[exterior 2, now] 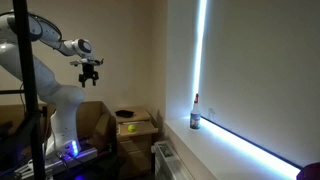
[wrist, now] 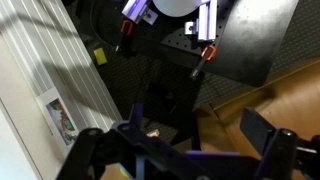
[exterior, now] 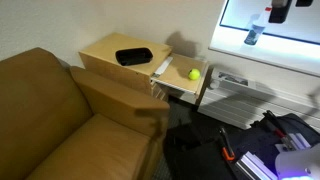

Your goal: Put the green ball on the black dish and then close the sliding drawer

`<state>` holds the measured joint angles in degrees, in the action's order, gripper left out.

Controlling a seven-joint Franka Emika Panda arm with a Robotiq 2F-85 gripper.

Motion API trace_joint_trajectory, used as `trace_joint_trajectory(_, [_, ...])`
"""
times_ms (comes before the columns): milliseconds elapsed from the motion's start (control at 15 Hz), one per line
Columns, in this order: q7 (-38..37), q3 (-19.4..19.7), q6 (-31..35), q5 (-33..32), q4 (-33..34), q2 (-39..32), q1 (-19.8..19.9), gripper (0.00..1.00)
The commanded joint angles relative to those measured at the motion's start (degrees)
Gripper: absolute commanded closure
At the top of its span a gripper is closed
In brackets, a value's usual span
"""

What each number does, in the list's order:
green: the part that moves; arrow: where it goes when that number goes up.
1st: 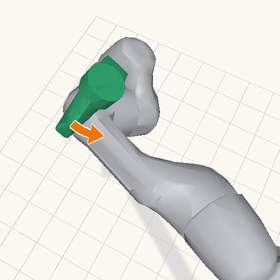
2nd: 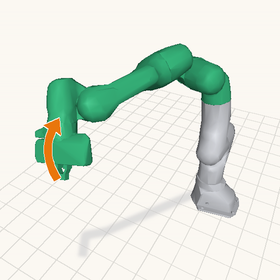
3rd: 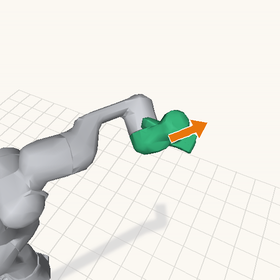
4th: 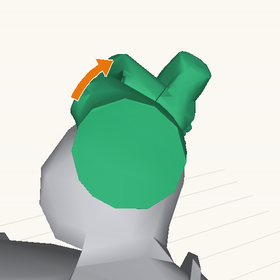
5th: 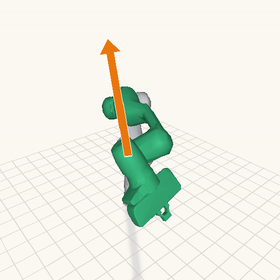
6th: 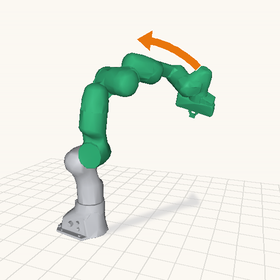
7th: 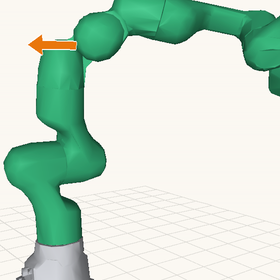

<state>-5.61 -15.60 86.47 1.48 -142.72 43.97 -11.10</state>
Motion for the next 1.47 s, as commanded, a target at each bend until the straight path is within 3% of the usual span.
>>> trace_joint_trajectory(0, [-0.3,0.4,-0.1,-0.2,0.1,-0.2,-0.5,0.00])
trace_joint_trajectory(267, [-5.4,2.9,16.6,0.5,-14.3,3.1,2.3,0.00])
trace_joint_trajectory(467, [-9.5,5.6,25.3,3.9,-22.8,1.5,4.2,0.00])
trace_joint_trajectory(533, [-11.4,5.8,24.7,4.1,-16.1,-6.0,6.0,0.00])
trace_joint_trajectory(667, [-11.9,7.4,25.6,5.9,-17.9,-8.1,6.5,0.00])
trace_joint_trajectory(733, [-11.1,6.2,23.6,4.1,-17.7,-4.0,5.6,0.00])
trace_joint_trajectory(1000, [-11.4,7.2,24.4,4.9,-17.3,-8.1,6.4,0.00])
trace_joint_trajectory(1067, [-10.9,9.1,13.2,0.8,-12.1,-4.0,9.3,0.00])
trace_joint_trajectory(1133, [-11.4,9.6,10.9,-1.6,-10.4,-5.0,10.9,0.00])
trace_joint_trajectory(1267, [-12.5,11.0,18.5,-5.0,-10.9,-9.5,14.4,0.00])
trace_joint_trajectory(1400, [-14.0,12.5,23.6,-4.6,-10.5,-12.8,16.2,0.00])
